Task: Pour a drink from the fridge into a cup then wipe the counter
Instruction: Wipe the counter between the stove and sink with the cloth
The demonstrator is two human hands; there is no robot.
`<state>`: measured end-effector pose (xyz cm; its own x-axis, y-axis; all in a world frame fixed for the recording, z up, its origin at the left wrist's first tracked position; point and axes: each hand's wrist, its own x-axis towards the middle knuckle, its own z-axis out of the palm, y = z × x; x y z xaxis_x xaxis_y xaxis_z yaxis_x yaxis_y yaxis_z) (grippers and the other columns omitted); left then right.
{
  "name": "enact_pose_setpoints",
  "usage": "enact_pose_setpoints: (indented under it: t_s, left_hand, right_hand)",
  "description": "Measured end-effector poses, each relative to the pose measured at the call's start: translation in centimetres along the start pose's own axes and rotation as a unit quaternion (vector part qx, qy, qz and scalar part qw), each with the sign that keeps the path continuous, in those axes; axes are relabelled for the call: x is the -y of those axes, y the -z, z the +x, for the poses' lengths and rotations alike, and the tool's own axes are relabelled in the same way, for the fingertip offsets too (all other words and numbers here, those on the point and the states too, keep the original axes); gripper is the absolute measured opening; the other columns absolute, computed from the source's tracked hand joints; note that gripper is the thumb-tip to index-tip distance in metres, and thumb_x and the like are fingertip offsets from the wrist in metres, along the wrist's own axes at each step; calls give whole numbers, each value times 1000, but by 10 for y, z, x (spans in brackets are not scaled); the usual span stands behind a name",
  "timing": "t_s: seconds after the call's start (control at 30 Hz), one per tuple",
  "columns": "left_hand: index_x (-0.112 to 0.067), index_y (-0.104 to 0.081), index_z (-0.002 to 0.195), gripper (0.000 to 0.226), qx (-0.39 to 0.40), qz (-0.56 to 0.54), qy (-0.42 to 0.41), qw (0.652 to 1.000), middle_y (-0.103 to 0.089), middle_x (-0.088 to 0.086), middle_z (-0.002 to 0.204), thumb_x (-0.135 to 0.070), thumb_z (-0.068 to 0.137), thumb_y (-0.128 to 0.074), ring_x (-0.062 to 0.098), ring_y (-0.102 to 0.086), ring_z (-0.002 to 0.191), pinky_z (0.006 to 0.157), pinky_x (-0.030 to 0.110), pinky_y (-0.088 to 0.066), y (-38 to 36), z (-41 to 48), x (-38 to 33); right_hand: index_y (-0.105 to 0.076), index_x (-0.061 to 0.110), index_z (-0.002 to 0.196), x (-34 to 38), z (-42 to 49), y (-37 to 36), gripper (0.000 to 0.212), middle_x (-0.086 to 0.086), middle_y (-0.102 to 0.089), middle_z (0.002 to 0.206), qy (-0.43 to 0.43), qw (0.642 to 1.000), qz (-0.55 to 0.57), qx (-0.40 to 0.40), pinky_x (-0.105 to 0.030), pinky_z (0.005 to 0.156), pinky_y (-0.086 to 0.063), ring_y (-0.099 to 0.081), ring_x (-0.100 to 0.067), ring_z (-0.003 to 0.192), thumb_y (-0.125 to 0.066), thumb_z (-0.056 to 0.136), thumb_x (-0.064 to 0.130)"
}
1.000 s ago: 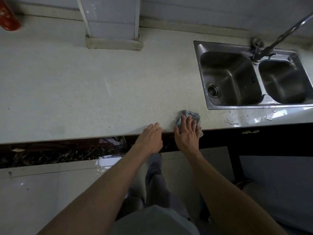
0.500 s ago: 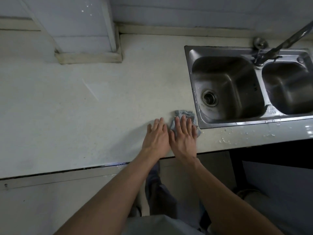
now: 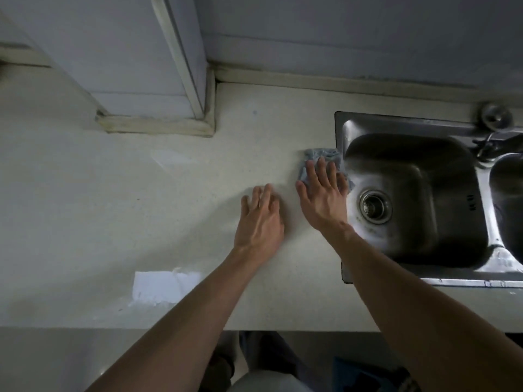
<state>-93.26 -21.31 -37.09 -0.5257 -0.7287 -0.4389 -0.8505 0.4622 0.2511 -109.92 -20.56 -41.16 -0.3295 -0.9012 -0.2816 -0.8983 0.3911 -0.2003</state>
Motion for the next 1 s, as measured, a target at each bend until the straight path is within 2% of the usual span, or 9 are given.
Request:
enact_pose_setpoints:
  t_s: [0.17,0.27,0.4,0.6,0.73,0.87,1.0]
  left_hand:
    - [0,-25,150,53,26,-20,-3,999,-11,19,160,-15,101,-37,39,-6,147,117,59,-15,3,12,3]
    - [3,-16,151,58,50,20,-1,999,-5,22,160,-22,102,-34,42,-6,147,117,59,-16,7,18,3]
    - [0,-16,151,58,58,43,-12,997,-3,21,161,-26,102,-32,40,-6,148,118,57,-15,8,18,7]
    - [-6,-9,154,63,56,5,-32,998,5,14,162,-23,101,-36,35,4,149,120,52,-11,5,15,16]
    - [-6,-4,155,69,69,-2,-43,997,8,14,162,-22,99,-40,36,8,149,121,52,-8,8,13,16]
    - [-6,-5,155,71,76,-19,-42,996,7,13,162,-23,97,-43,35,8,149,121,52,-7,13,14,16]
    - [-6,-5,155,72,75,-18,-38,996,7,13,162,-24,97,-44,36,7,149,121,53,-8,13,15,17]
  right_hand:
    - [-1,27,156,-3,74,17,66,-2,7,164,26,999,-22,2,-44,121,5,11,-22,150,-14,99,58]
    - [-4,25,156,-2,117,29,68,-5,3,164,47,998,-40,1,-48,121,1,7,-26,151,-19,98,59]
    - [-6,21,156,3,161,48,70,-8,-1,164,51,997,-50,11,-49,121,-5,2,-29,150,-21,98,58]
    - [-9,19,155,7,181,56,70,-9,-7,163,60,996,-60,9,-50,120,-8,-5,-31,150,-22,98,58]
    - [-9,17,155,17,185,57,73,-11,-7,163,26,998,-47,15,-52,119,-6,-5,-33,149,-25,97,58]
    - [-4,14,156,45,184,53,75,-14,1,163,-18,1000,-8,21,-51,119,1,4,-35,149,-27,96,55]
    - [1,13,156,87,180,45,74,-14,4,163,21,999,-12,27,-48,121,2,8,-34,150,-31,97,46]
